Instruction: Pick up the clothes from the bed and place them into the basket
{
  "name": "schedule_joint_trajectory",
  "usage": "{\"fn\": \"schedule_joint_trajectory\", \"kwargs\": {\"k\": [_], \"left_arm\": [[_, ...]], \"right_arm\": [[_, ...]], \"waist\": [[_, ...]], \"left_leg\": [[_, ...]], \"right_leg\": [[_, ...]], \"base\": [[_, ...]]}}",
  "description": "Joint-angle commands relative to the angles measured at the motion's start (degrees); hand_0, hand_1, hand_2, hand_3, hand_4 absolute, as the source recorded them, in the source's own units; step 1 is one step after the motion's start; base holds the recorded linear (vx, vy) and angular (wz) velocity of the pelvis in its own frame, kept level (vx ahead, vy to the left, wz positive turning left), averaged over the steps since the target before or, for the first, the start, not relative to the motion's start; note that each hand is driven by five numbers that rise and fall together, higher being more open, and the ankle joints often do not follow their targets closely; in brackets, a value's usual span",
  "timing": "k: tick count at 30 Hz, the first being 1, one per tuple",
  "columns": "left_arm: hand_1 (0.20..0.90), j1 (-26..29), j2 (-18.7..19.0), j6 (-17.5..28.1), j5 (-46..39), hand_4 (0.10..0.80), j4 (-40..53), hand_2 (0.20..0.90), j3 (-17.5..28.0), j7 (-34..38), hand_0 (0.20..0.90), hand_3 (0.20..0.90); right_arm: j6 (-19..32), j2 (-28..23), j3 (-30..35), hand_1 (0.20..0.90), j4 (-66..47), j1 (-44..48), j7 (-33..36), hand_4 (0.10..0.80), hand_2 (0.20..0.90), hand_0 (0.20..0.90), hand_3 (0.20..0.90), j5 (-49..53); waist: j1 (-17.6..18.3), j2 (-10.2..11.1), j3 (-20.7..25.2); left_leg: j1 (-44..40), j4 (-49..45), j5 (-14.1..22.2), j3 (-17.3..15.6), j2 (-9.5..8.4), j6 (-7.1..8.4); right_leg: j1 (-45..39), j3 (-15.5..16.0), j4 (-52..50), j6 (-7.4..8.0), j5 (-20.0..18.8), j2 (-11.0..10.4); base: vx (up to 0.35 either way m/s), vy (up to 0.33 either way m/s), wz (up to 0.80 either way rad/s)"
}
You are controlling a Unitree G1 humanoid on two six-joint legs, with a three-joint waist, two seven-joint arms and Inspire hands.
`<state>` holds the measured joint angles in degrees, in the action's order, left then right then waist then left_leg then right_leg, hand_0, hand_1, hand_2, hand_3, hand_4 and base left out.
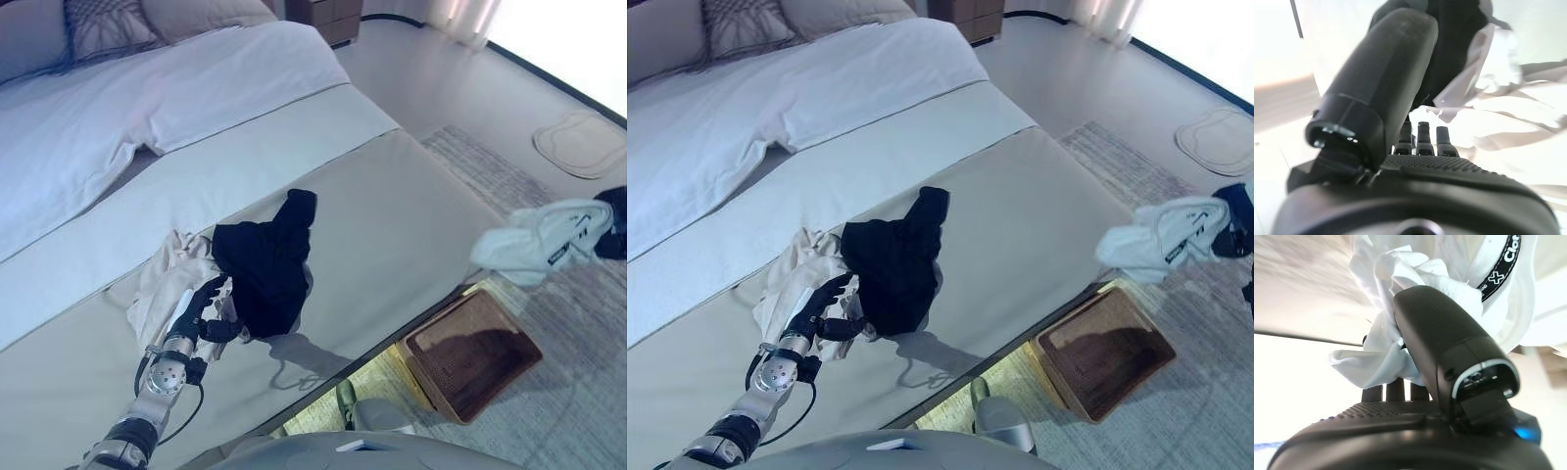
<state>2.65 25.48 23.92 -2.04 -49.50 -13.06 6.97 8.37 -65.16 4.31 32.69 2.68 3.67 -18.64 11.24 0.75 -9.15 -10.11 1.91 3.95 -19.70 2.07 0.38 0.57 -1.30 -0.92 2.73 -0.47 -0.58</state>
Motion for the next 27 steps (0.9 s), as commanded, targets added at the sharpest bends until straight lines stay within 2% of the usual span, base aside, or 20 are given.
{"fn": "schedule_joint_trajectory", "kwargs": {"k": [1, 9, 22, 23, 27], "left_arm": [[0.9, 2.8, 2.7, 4.6, 2.0, 0.8, -1.3, 0.9, 2.1, 1.1, 0.9, 0.9], [0.9, 4.0, 2.7, 3.3, 3.0, 0.8, -1.2, 0.9, 1.0, 0.0, 0.9, 0.9], [0.9, 4.3, 3.0, 3.5, 2.4, 0.8, -1.3, 0.9, -0.6, -1.4, 0.9, 0.9], [0.9, 4.3, 2.8, 3.5, 2.5, 0.8, -1.4, 0.9, -0.9, -1.3, 0.9, 0.9], [0.9, 4.3, 2.7, 3.5, 2.1, 0.8, -1.1, 0.9, -1.3, -1.3, 0.9, 0.9]], "right_arm": [[1.0, 1.0, 6.8, 0.3, 0.4, 1.4, 2.1, 0.1, 0.3, 0.3, 0.2, 3.2], [-0.1, 5.8, 5.5, 0.3, 6.6, -0.1, -2.4, 0.1, 0.3, 0.3, 0.2, 5.3], [1.1, 11.4, 0.9, 0.3, 17.5, 3.9, 0.4, 0.1, 0.3, 0.3, 0.2, 4.1], [0.6, 12.0, 0.4, 0.9, 18.4, 4.2, 2.4, 0.8, 0.9, 0.9, 0.9, 3.3], [0.3, 12.6, 0.2, 0.9, 19.0, 4.7, 3.1, 0.8, 0.9, 0.9, 0.9, 3.6]], "waist": [[-0.1, 2.6, 5.9], [0.9, 1.8, 5.9], [0.4, -0.6, 5.9], [0.2, -0.7, 6.2], [0.0, -1.2, 6.0]], "left_leg": [[3.9, -3.5, 0.9, 1.6, 1.74, 0.64], [4.0, -4.3, 1.4, 0.9, 1.87, 0.63], [3.1, -4.0, 2.0, 0.6, 1.69, 0.72], [3.3, -3.9, 1.7, 0.6, 1.7, 0.79], [3.4, -3.8, 1.6, 0.7, 1.7, 0.85]], "right_leg": [[1.7, -0.1, -0.1, 3.67, -2.5, -2.3], [2.3, -0.3, -0.2, 3.41, -2.6, -1.9], [1.8, 1.3, 0.5, 3.71, -2.8, -2.3], [2.1, 1.4, 0.4, 3.6, -2.9, -2.4], [2.0, 1.9, 0.6, 3.57, -2.9, -2.5]], "base": [[-0.013, -0.065, -0.2], [-0.006, -0.054, -0.07], [0.002, -0.011, 0.0], [0.0, 0.0, 0.0], [-0.007, -0.006, 0.03]]}}
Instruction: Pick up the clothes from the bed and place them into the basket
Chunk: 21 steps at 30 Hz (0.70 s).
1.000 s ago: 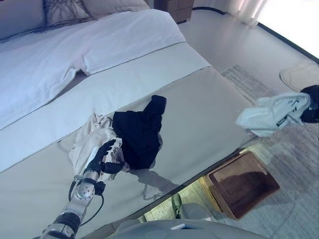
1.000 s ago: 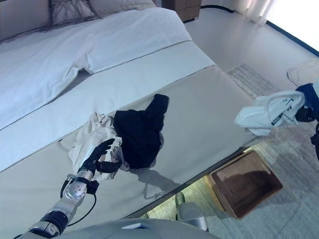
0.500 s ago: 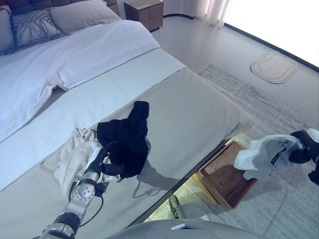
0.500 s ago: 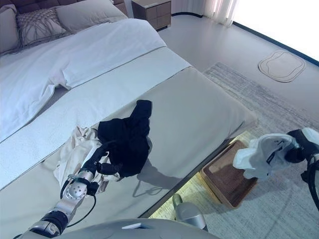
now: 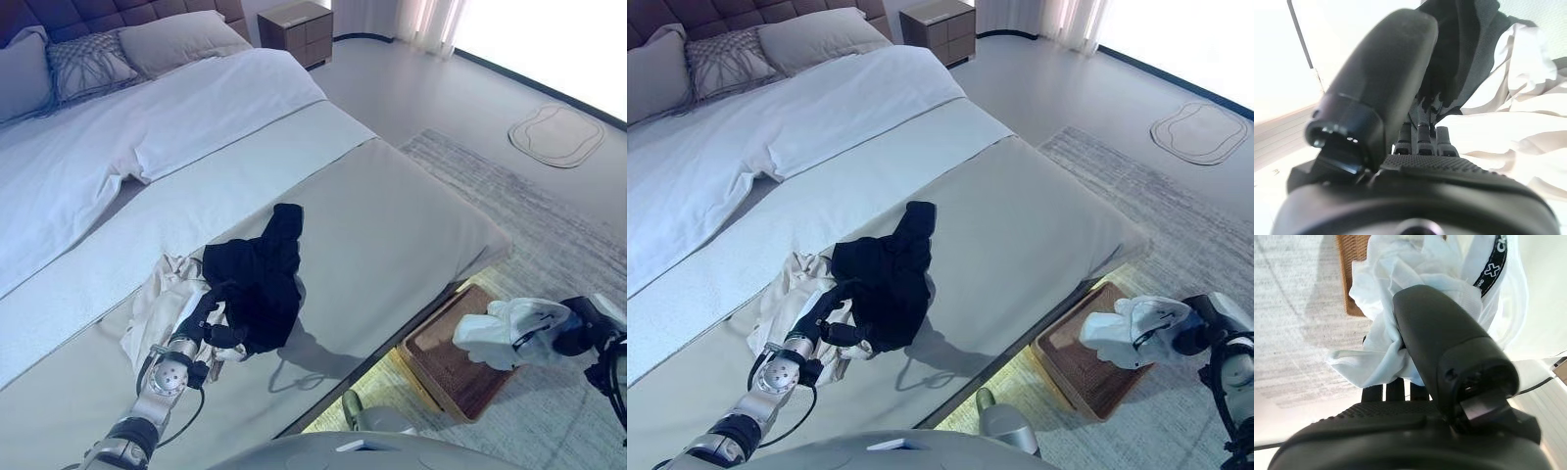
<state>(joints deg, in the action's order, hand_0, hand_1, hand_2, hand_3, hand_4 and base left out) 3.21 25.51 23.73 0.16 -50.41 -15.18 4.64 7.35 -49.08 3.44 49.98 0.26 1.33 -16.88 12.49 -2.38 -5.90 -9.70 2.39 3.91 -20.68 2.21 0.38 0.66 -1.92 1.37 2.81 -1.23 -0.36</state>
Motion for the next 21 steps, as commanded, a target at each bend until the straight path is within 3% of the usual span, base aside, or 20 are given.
{"fn": "schedule_joint_trajectory", "kwargs": {"k": [1, 9, 14, 21], "left_arm": [[0.9, 3.6, 2.7, 3.8, 0.1, 0.8, -0.1, 0.9, 0.8, 1.2, 0.9, 0.9], [0.9, 3.8, 2.7, 3.5, 4.5, 0.8, 0.0, 0.9, -0.2, 4.0, 0.9, 0.9], [0.9, 4.5, 3.3, 3.6, 10.9, 0.8, 0.3, 0.9, -1.0, 11.2, 0.9, 0.9], [0.9, 6.3, 5.8, 2.6, 25.4, 0.8, 3.4, 0.9, -3.4, 23.4, 0.9, 0.9]], "right_arm": [[1.0, -3.4, 1.1, 0.9, 1.7, 7.1, 5.5, 0.8, 0.9, 0.9, 0.9, 1.8], [0.2, -2.6, 0.1, 0.9, 2.4, 7.4, 7.4, 0.8, 0.9, 0.9, 0.9, 0.6], [-1.0, -2.2, -0.3, 0.9, 1.6, 7.4, 7.9, 0.8, 0.9, 0.9, 0.9, 1.4], [-8.5, -0.8, -0.8, 0.9, 0.7, 7.6, 4.5, 0.8, 0.9, 0.9, 0.9, 4.2]], "waist": [[-1.3, 1.9, 2.7], [-1.7, 1.8, 2.6], [-2.0, 1.9, 2.4], [-2.8, 2.4, 1.8]], "left_leg": [[3.1, -4.3, 1.6, 1.8, 1.54, 0.88], [3.1, -3.9, 1.2, 2.2, 1.63, 1.06], [3.0, -3.5, 0.8, 2.6, 1.53, 1.11], [3.1, -3.3, 0.4, 3.6, 1.52, 1.37]], "right_leg": [[1.9, 2.6, -1.7, 3.49, -2.1, -2.7], [1.8, 3.0, -1.5, 3.49, -2.1, -2.7], [1.5, 3.2, -1.4, 3.57, -2.1, -2.7], [1.2, 3.7, -1.8, 3.42, -1.8, -2.8]], "base": [[-0.015, -0.007, 0.08], [-0.007, -0.007, 0.04], [0.0, 0.0, 0.0], [-0.009, 0.01, 0.06]]}}
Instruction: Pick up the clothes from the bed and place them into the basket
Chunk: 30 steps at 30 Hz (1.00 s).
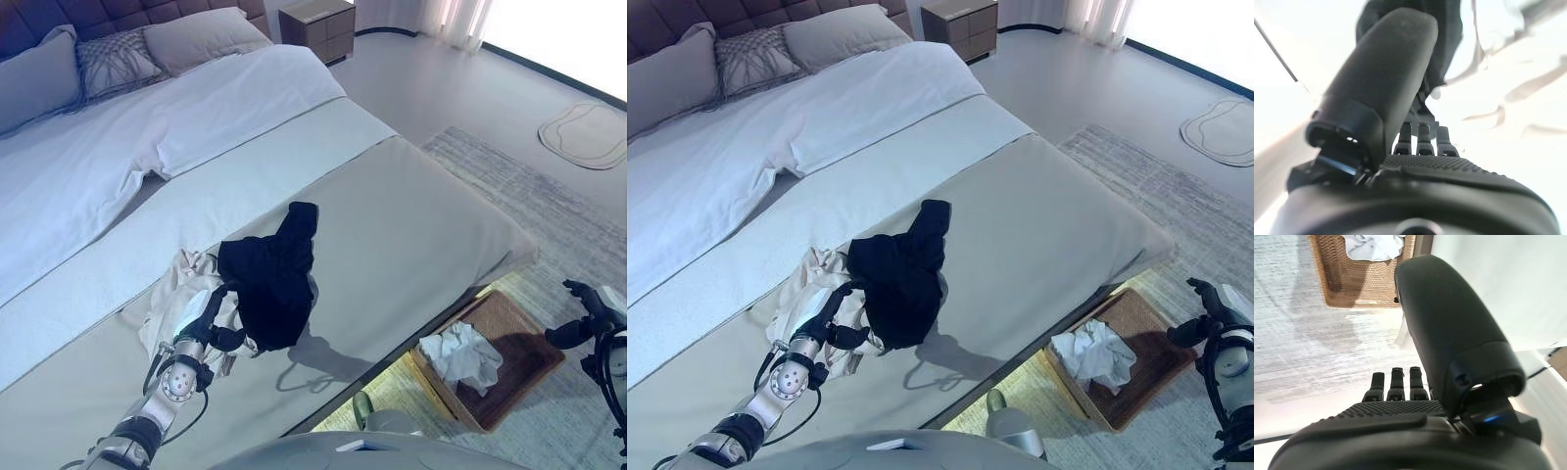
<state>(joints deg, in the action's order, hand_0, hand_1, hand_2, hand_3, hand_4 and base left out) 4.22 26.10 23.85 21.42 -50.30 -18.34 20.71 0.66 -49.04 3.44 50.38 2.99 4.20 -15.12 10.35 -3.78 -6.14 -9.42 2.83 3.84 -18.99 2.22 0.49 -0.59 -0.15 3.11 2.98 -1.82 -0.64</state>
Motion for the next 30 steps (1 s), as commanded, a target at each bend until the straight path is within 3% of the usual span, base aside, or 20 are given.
{"fn": "schedule_joint_trajectory", "kwargs": {"k": [1, 7, 8, 14, 21, 30], "left_arm": [[0.9, 5.7, 5.6, 1.2, 5.4, 0.8, 4.3, 0.9, -0.8, 9.0, 0.9, 0.9], [0.9, 5.8, 6.5, -2.1, 13.3, 0.8, 6.5, 0.9, -1.4, 18.0, 0.9, 0.9], [0.9, 5.5, 6.6, -3.3, 13.8, 0.8, 7.3, 0.9, -1.1, 19.8, 0.9, 0.9], [0.9, 3.7, 6.3, -4.6, 19.0, 0.8, 6.7, 0.9, -0.1, 25.7, 0.9, 0.9], [0.9, 2.5, 7.0, -7.2, 23.3, 0.8, 6.1, 0.9, 0.5, 33.2, 0.9, 0.9], [0.9, 1.6, 8.7, -7.6, 24.9, 0.8, 8.1, 0.9, 0.6, 34.7, 0.9, 0.9]], "right_arm": [[-1.6, -0.8, -1.2, 0.9, 0.2, 5.1, 3.0, 0.8, 0.9, 0.9, 0.9, 2.4], [0.6, -1.5, -2.5, 0.9, -6.7, 6.8, 9.6, 0.8, 0.9, 0.9, 0.9, 0.8], [0.6, -1.6, -3.3, 0.9, -11.9, 7.1, 12.3, 0.8, 0.9, 0.9, 0.9, -0.2], [7.5, -0.7, -6.2, 0.9, -20.3, 11.0, 21.2, 0.8, 0.9, 0.9, 0.9, -5.4], [8.4, 1.3, -13.9, 0.9, -22.2, 17.9, 18.9, 0.8, 0.9, 0.9, 0.9, -7.2], [1.8, 3.4, -24.4, 0.9, -19.0, 26.9, 14.4, 0.8, 0.9, 0.9, 0.9, -8.0]], "waist": [[-0.9, 3.9, 1.8], [-2.6, 4.8, 1.1], [-3.3, 5.0, 0.7], [-6.2, 5.1, 0.5], [-9.8, 5.2, 0.7], [-14.9, 5.9, -1.7]], "left_leg": [[2.8, -3.5, 0.3, 2.2, 1.46, 1.28], [2.7, -3.0, 0.0, 3.8, 1.1, 1.24], [3.0, -3.0, -0.1, 4.6, 0.89, 1.18], [3.4, -2.4, -0.1, 7.5, -0.01, 0.9], [4.0, -2.1, -0.3, 10.5, -0.86, 0.81], [6.8, -4.6, -0.8, 14.5, -1.35, 0.74]], "right_leg": [[2.2, 2.2, -3.5, 3.2, -1.2, -2.6], [1.3, 3.6, -3.5, 3.04, -1.1, -3.0], [1.3, 4.0, -3.7, 3.02, -0.9, -3.1], [0.3, 5.6, -3.5, 2.87, -0.2, -3.5], [-0.8, 8.0, -4.0, 2.44, 1.2, -4.1], [-0.6, 12.3, -8.3, 0.97, 4.0, -4.8]], "base": [[-0.002, 0.008, 0.17], [0.008, 0.006, 0.17], [-0.01, 0.019, 0.08], [0.012, 0.018, 0.16], [0.046, 0.037, 0.21], [0.022, 0.021, 0.33]]}}
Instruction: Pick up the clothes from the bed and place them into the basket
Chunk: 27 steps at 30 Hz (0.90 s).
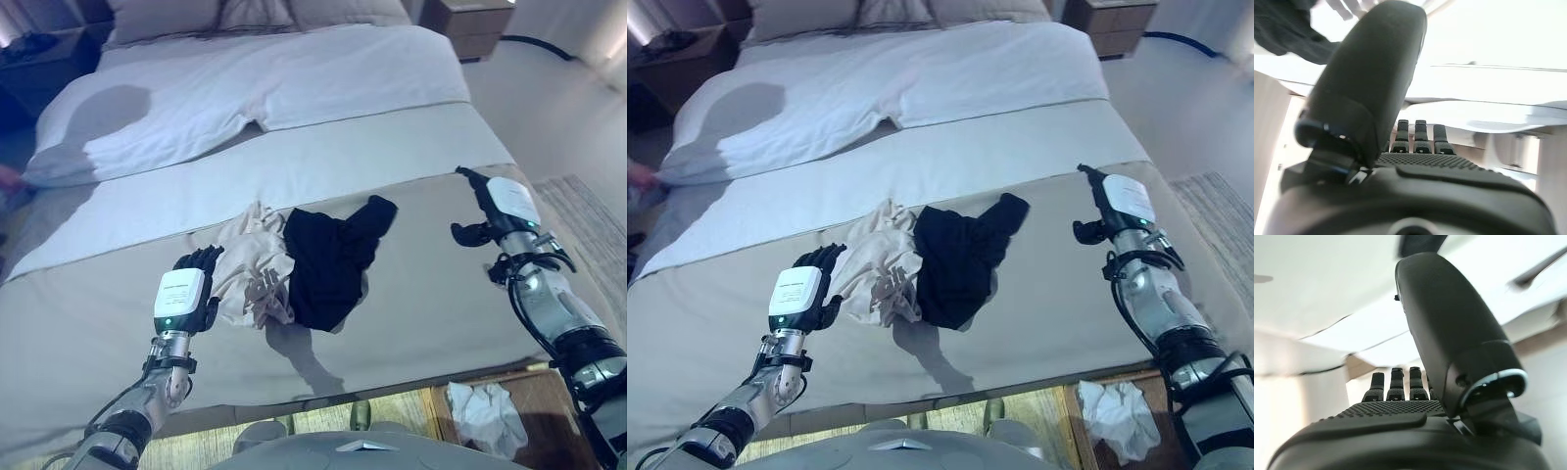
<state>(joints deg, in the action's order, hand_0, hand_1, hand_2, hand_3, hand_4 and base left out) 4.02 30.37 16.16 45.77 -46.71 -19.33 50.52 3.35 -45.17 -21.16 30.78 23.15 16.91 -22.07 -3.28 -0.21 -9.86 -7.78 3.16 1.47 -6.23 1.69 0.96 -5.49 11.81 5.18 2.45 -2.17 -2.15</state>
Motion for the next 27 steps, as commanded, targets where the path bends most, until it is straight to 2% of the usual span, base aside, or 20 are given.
{"fn": "schedule_joint_trajectory", "kwargs": {"k": [1, 4, 9, 11, 17, 21, 22, 27], "left_arm": [[0.9, 2.3, 5.0, 0.2, 0.3, 0.8, 5.4, 0.9, 0.9, 5.2, 0.9, 0.9], [0.9, 2.3, 6.3, 0.3, -1.7, 0.8, 7.8, 0.9, 0.4, 5.4, 0.9, 0.9], [0.9, 2.4, 7.8, 1.6, -3.0, 0.8, 10.4, 0.9, 0.8, 6.7, 0.9, 0.9], [0.9, 3.8, 8.2, 2.0, -2.3, 0.8, 11.3, 0.9, 0.0, 9.2, 0.9, 0.9], [0.9, 7.0, 9.5, 2.9, -2.1, 0.8, 13.4, 0.9, -2.3, 12.7, 0.9, 0.9], [0.9, 9.0, 10.0, 3.4, -2.3, 0.8, 15.2, 0.9, -3.8, 13.5, 0.9, 0.9], [0.9, 9.5, 9.9, 3.6, -2.4, 0.8, 15.4, 0.9, -4.1, 13.2, 0.9, 0.9], [0.9, 12.7, 10.2, 4.3, -2.5, 0.8, 18.0, 0.9, -6.4, 12.7, 0.9, 0.9]], "right_arm": [[-2.7, 0.0, -2.1, 0.9, 1.9, 9.5, 1.4, 0.8, 0.9, 0.9, 0.9, -0.2], [-3.9, 0.8, -5.7, 0.9, 5.3, 15.4, 0.6, 0.8, 0.9, 0.9, 0.9, 1.4], [-5.9, 0.5, -7.9, 0.9, 6.2, 20.3, -0.9, 0.8, 0.9, 0.9, 0.9, 4.0], [-7.1, 0.8, -8.8, 0.9, 8.4, 24.0, -0.9, 0.8, 0.9, 0.9, 0.9, 4.2], [-9.0, 1.8, -12.6, 0.9, 14.5, 32.0, -0.6, 0.8, 0.9, 0.9, 0.9, 5.3], [-9.9, 3.0, -14.0, 0.9, 16.3, 34.4, -1.1, 0.8, 0.9, 0.9, 0.9, 6.1], [-10.4, 3.6, -14.2, 0.9, 16.6, 34.6, -1.4, 0.8, 0.9, 0.9, 0.9, 6.3], [-12.5, 5.8, -15.1, 0.9, 18.1, 35.3, -3.0, 0.8, 0.9, 0.9, 0.9, 4.5]], "waist": [[-2.5, 2.2, 1.2], [-5.4, 1.7, -0.9], [-7.8, 0.7, -4.1], [-9.6, -0.3, -7.4], [-12.9, -2.4, -13.8], [-13.7, -3.1, -16.1], [-13.8, -3.0, -16.4], [-13.8, -3.4, -19.2]], "left_leg": [[5.8, -5.0, 1.2, 2.8, -0.97, 0.3], [7.2, -5.0, 0.4, 5.6, -1.52, 0.44], [10.6, -8.0, 0.2, 8.1, -2.22, 0.65], [14.0, -11.2, 0.2, 9.4, -2.9, 0.73], [21.7, -18.9, 0.6, 11.9, -4.18, 0.27], [24.9, -23.1, 1.5, 12.4, -5.15, -0.1], [25.1, -24.4, 3.4, 12.6, -5.42, 0.01], [29.1, -30.3, 5.3, 12.2, -6.52, -0.94]], "right_leg": [[4.5, 1.3, -10.6, 1.26, 4.5, -3.5], [4.5, 3.7, -11.1, 0.72, 4.9, -4.0], [6.4, 6.2, -13.9, -0.22, 6.2, -4.7], [8.7, 8.1, -17.3, -1.17, 7.2, -5.4], [15.1, 10.8, -27.7, -2.64, 10.0, -7.9], [17.9, 11.8, -33.3, -3.52, 12.0, -9.2], [18.2, 10.9, -35.0, -3.18, 13.9, -9.2], [22.2, 10.3, -41.5, -3.69, 15.7, -10.1]], "base": [[-0.037, 0.015, 0.39], [-0.029, 0.028, 0.37], [-0.066, 0.04, 0.38], [-0.153, 0.064, 0.39], [-0.111, 0.027, 0.24], [0.001, 0.024, 0.27], [0.061, 0.01, 0.21], [-0.012, 0.024, 0.1]]}}
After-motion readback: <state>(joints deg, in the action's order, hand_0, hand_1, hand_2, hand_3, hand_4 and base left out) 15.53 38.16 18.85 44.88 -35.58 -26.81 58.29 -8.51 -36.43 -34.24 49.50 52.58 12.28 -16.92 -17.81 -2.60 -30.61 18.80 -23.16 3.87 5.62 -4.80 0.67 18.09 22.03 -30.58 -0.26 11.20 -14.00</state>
